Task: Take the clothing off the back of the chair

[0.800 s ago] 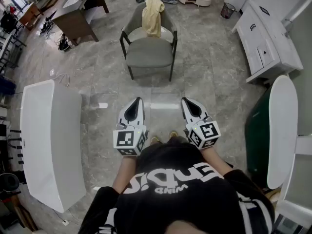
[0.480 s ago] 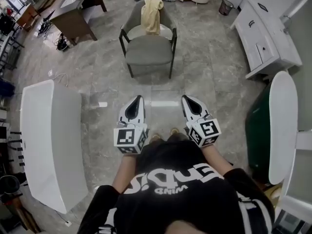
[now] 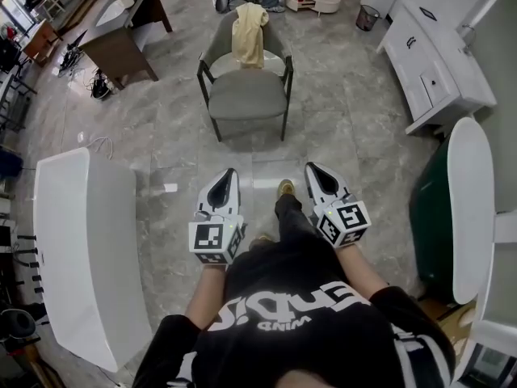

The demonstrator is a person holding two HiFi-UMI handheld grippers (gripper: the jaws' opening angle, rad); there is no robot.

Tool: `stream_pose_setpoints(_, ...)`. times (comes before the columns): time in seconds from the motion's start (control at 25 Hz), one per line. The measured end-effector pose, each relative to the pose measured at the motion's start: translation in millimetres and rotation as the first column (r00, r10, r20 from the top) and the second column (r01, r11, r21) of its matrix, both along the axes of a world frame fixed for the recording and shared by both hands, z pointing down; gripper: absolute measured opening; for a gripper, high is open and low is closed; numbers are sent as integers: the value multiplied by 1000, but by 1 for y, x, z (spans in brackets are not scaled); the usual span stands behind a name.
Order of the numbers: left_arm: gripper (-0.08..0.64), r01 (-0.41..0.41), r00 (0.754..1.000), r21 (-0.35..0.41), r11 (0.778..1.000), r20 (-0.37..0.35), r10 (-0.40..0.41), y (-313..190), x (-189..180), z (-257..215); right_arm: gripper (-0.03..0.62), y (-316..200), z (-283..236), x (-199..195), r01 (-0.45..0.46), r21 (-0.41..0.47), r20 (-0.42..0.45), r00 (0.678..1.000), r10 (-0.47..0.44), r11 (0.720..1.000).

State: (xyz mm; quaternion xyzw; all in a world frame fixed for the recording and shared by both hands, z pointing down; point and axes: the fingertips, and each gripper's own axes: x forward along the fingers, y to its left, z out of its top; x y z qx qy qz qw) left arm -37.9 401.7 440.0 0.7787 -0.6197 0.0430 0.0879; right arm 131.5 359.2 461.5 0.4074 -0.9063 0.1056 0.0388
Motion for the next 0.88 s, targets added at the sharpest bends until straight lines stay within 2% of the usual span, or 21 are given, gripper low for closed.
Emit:
stream_pose_setpoints(0.44,14,9,1000,17,1000,3,-9,-62,-35,2,14,-57,8,-27,-10,0,14,1000,10,1000)
stream_pose_setpoints(0.88,14,12,1000,6,1000,15,-13,-152,-48,5,14,-157,14,-41,-11,-5,21,1000,11,1000)
